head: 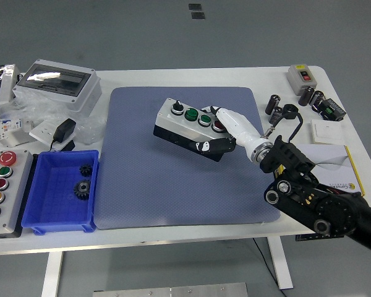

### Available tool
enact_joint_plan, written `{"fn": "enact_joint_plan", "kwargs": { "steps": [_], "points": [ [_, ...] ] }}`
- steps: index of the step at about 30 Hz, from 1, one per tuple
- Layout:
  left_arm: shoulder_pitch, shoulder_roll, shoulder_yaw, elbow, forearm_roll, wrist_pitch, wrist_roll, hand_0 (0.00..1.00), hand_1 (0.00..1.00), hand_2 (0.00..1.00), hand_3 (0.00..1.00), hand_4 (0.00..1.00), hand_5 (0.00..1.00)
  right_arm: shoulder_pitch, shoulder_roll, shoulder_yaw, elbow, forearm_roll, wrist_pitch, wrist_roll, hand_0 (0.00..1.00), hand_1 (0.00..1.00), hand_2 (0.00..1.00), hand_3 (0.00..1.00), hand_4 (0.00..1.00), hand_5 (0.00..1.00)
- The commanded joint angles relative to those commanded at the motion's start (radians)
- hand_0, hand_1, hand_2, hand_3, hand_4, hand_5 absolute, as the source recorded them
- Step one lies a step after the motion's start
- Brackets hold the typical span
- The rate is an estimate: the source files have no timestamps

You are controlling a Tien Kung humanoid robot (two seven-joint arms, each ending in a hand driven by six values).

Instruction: Pick up the button,place it on the desk,press the button,press the button

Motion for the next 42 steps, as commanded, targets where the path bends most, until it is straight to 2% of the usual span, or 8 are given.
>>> {"fn": "enact_joint_plan", "kwargs": {
  "steps": [5, 9, 10, 15, 16, 39, 40, 42],
  "points": [
    [-0.004, -0.001, -0.004, 0.000, 0.007, 0.000, 0.000, 0.603, 0.601, 0.536, 0.612, 0.632, 0.177, 0.006, -0.080, -0.090, 0.112, -0.104, -0.041, 0.091, 0.052, 0.254, 0.439, 0.605, 0.364, 0.002],
    [-0.010, -0.004, -0.002, 0.000, 0.009, 0.000, -0.002, 0.603, 0.601, 0.536, 0.612, 0.632, 0.177, 0.010, -0.045, -0.170, 0.052, -0.216, -0.098, 0.120, 0.052, 0.254, 0.439, 0.605, 0.364, 0.002],
    [-0.011, -0.005, -0.002, 0.000, 0.010, -0.001, -0.002, 0.603, 0.601, 0.536, 0.611, 0.632, 0.178, 0.011, -0.037, -0.182, 0.039, -0.235, -0.106, 0.123, 0.154, 0.323, 0.450, 0.612, 0.362, 0.002],
    [-0.010, -0.006, -0.002, 0.000, 0.013, -0.001, -0.001, 0.603, 0.601, 0.536, 0.611, 0.632, 0.178, 0.014, 0.005, -0.229, -0.042, -0.327, -0.127, 0.128, 0.154, 0.323, 0.450, 0.612, 0.362, 0.002],
    [-0.010, -0.006, -0.003, 0.000, 0.014, -0.001, -0.001, 0.603, 0.601, 0.536, 0.611, 0.637, 0.187, 0.014, 0.010, -0.233, -0.052, -0.333, -0.128, 0.127, 0.245, 0.385, 0.458, 0.622, 0.340, 0.002],
    [-0.013, -0.005, 0.003, 0.000, 0.014, -0.003, -0.001, 0.602, 0.601, 0.536, 0.612, 0.646, 0.202, 0.003, 0.024, -0.178, -0.112, -0.219, -0.034, 0.123, 0.262, 0.408, 0.464, 0.664, 0.336, 0.002],
    [-0.013, -0.005, 0.002, 0.000, 0.015, -0.003, 0.000, 0.602, 0.601, 0.536, 0.612, 0.648, 0.203, 0.003, 0.024, -0.177, -0.113, -0.218, -0.030, 0.123, 0.457, 0.577, 0.612, 0.683, 0.404, 0.002],
    [-0.012, -0.005, 0.002, 0.000, 0.015, -0.003, 0.000, 0.602, 0.601, 0.536, 0.612, 0.648, 0.203, 0.002, 0.023, -0.174, -0.113, -0.215, -0.021, 0.122, 0.457, 0.577, 0.612, 0.683, 0.404, 0.002]
  ]
}}
